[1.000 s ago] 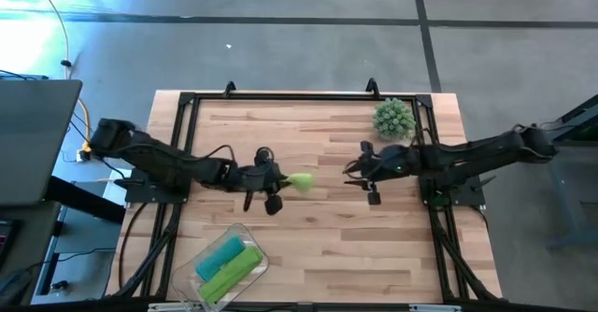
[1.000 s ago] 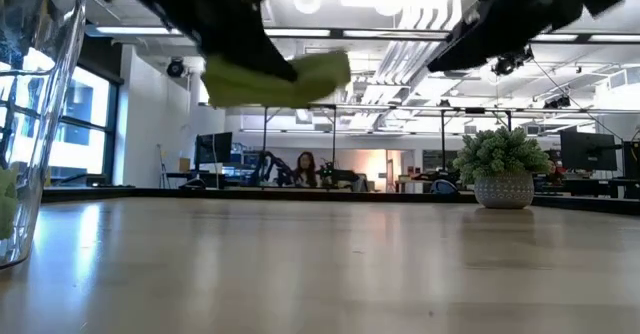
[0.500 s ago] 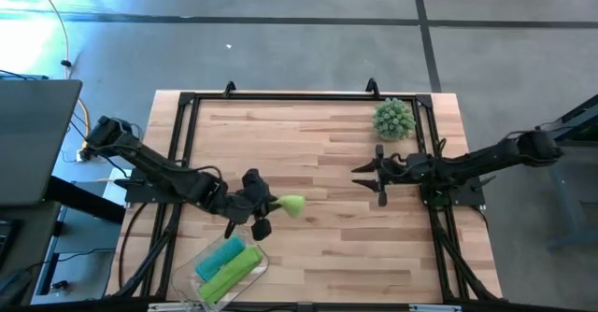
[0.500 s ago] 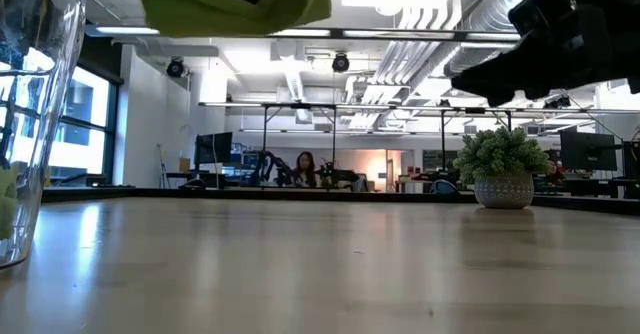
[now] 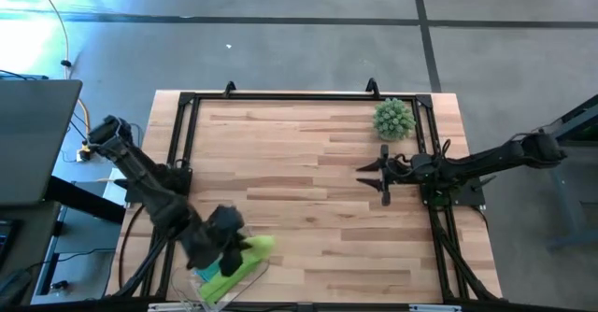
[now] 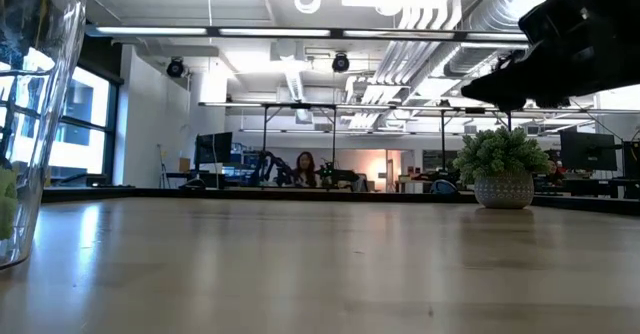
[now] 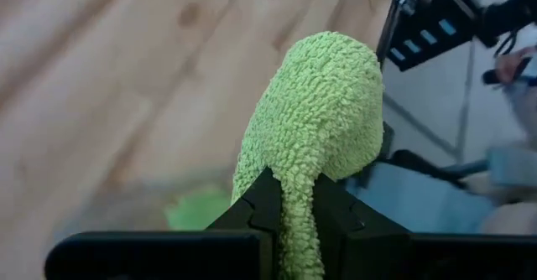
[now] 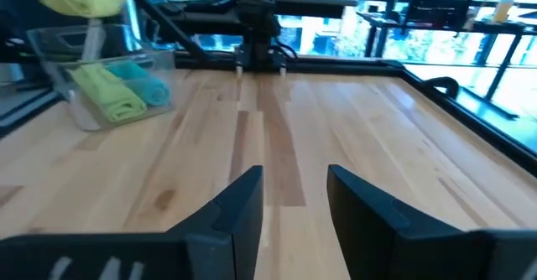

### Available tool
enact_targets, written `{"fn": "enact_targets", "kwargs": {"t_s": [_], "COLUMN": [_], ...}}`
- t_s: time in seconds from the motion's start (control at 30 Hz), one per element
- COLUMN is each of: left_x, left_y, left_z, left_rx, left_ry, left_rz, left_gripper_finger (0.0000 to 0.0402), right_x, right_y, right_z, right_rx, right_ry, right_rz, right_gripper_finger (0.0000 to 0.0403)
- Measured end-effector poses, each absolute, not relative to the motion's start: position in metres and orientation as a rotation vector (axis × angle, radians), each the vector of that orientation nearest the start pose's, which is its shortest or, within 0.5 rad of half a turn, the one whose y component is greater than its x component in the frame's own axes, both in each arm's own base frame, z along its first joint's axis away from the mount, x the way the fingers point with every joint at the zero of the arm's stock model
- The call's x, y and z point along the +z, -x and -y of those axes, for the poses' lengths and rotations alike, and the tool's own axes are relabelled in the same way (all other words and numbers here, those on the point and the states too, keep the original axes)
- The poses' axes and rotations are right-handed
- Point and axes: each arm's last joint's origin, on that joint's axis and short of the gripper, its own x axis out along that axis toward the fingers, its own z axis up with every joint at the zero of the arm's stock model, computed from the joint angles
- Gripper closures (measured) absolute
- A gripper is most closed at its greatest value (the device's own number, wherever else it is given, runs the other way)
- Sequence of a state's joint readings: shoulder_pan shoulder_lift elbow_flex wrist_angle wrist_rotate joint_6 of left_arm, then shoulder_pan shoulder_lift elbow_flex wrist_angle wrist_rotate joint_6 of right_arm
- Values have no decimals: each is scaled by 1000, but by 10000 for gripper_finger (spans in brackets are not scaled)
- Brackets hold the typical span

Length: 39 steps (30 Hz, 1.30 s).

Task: Roll microfiber towels into tight, uniform cylinder then place into a basket
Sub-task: Put the light green microfiber cloth into the transparent bin

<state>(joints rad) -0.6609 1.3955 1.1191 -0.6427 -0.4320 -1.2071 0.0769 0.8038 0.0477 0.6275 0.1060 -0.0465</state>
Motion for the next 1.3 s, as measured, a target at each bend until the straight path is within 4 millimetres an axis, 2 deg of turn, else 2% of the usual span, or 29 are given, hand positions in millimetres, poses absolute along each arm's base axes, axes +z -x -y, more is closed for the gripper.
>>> {"fn": "enact_targets", "kwargs": {"t_s": [0.2,0.37,0.57,0.7,0.87,1.1,1.3], "left_x": [267,250,222,202,186,184,204], "left_y": [-208,-194,-187,-192,-195,-200,-205], "left_z": [200,220,226,232,237,234,230], "left_rx": [351,418,571,607,637,651,700], "left_ry": [849,898,833,751,703,658,545], "left_rz": [-778,-831,-901,-929,-959,-888,-855], "left_gripper_finger": [380,380,380,380,380,380,380], "right_x": [154,150,150,150,150,150,150], "right_y": [-151,-151,-151,-151,-151,-151,-151], "right_z": [-7,-7,-7,-7,-7,-7,-7], "right_rx": [-67,-67,-67,-66,-66,-66,-66], "right_ry": [70,66,68,72,74,75,75], "right_rz": [-157,-199,-199,-199,-199,-199,-200], "right_gripper_finger": [277,277,277,277,277,277,277]}}
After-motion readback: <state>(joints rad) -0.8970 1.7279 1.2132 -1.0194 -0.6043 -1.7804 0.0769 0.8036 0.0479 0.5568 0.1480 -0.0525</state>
